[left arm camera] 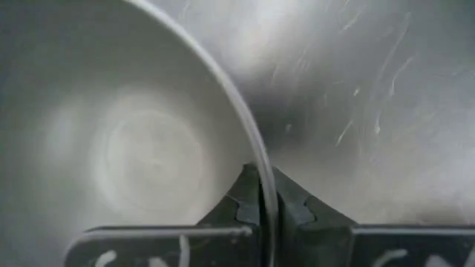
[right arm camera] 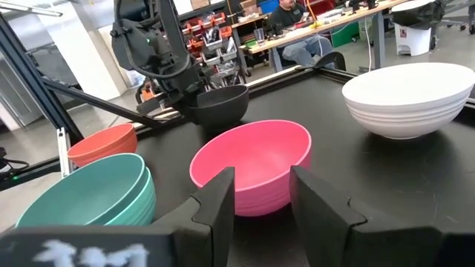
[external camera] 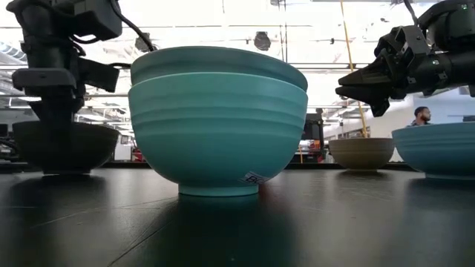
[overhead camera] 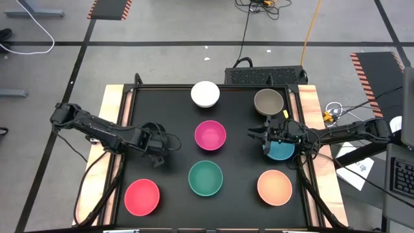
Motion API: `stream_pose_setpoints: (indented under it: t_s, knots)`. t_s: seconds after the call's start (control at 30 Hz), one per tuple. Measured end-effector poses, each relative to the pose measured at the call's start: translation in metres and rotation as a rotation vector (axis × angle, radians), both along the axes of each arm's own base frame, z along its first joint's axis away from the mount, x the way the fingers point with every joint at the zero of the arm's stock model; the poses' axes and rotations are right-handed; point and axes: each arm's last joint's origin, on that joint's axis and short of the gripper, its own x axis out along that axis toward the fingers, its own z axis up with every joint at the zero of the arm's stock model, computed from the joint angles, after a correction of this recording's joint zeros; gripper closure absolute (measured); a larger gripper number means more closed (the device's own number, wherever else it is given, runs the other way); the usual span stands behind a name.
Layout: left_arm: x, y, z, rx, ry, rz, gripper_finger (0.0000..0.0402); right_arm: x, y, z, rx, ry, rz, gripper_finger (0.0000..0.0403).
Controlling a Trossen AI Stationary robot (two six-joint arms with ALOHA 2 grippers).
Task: Nest bowls inside each other
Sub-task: Stack the black bowl on the dark green bowl
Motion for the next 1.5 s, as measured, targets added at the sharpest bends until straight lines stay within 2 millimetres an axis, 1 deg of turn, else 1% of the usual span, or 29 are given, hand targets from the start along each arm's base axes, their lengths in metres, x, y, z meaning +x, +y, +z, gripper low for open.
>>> stream_pose_setpoints:
  t_s: [0.1,0.23,0.33,0.57,0.77,0.9,1.0,1.1,1.3,1.43,1.5]
  knots:
    - [0.000,-0.004,0.008,0.014,0.020,-0.006,0.0397,0.000,0.000,0.000,0.000,0.000,0.000,0.0281]
    - [0.002,-0.008,0.024,0.095,0.008,-0.032,0.0397,0.000,0.000,0.000,-0.001,0.000,-0.001,0.0281]
    - [0.006,-0.013,0.036,0.104,-0.020,-0.061,0.0397,0.000,0.000,0.000,0.001,-0.001,-0.002,0.0281]
    - [0.013,-0.015,0.055,0.127,-0.071,-0.107,0.0397,0.000,0.000,0.000,0.002,0.000,-0.006,0.0281]
    - [0.025,-0.018,0.074,0.133,-0.179,-0.160,0.0397,0.000,0.000,0.000,0.001,-0.001,-0.008,0.0281]
    - [0.038,-0.024,0.085,0.126,-0.265,-0.215,0.0397,0.000,-0.001,0.001,-0.009,-0.006,-0.032,0.0281]
    - [0.044,-0.026,0.086,0.124,-0.249,-0.245,0.0397,-0.001,-0.002,0.001,-0.013,-0.005,-0.083,0.0281]
    - [0.052,-0.028,0.080,0.129,-0.224,-0.258,0.0397,-0.001,-0.003,0.001,-0.012,-0.007,-0.115,0.0281]
    - [0.062,-0.032,0.067,0.129,-0.176,-0.286,0.0397,-0.001,-0.003,0.001,-0.027,-0.008,-0.111,0.0281]
    - [0.065,-0.033,0.064,0.105,-0.175,-0.306,0.0397,-0.001,-0.003,0.001,-0.052,-0.005,-0.101,0.0281]
    - [0.066,-0.036,0.067,0.092,-0.184,-0.320,0.0397,0.000,-0.002,0.002,-0.069,-0.002,-0.082,0.0281]
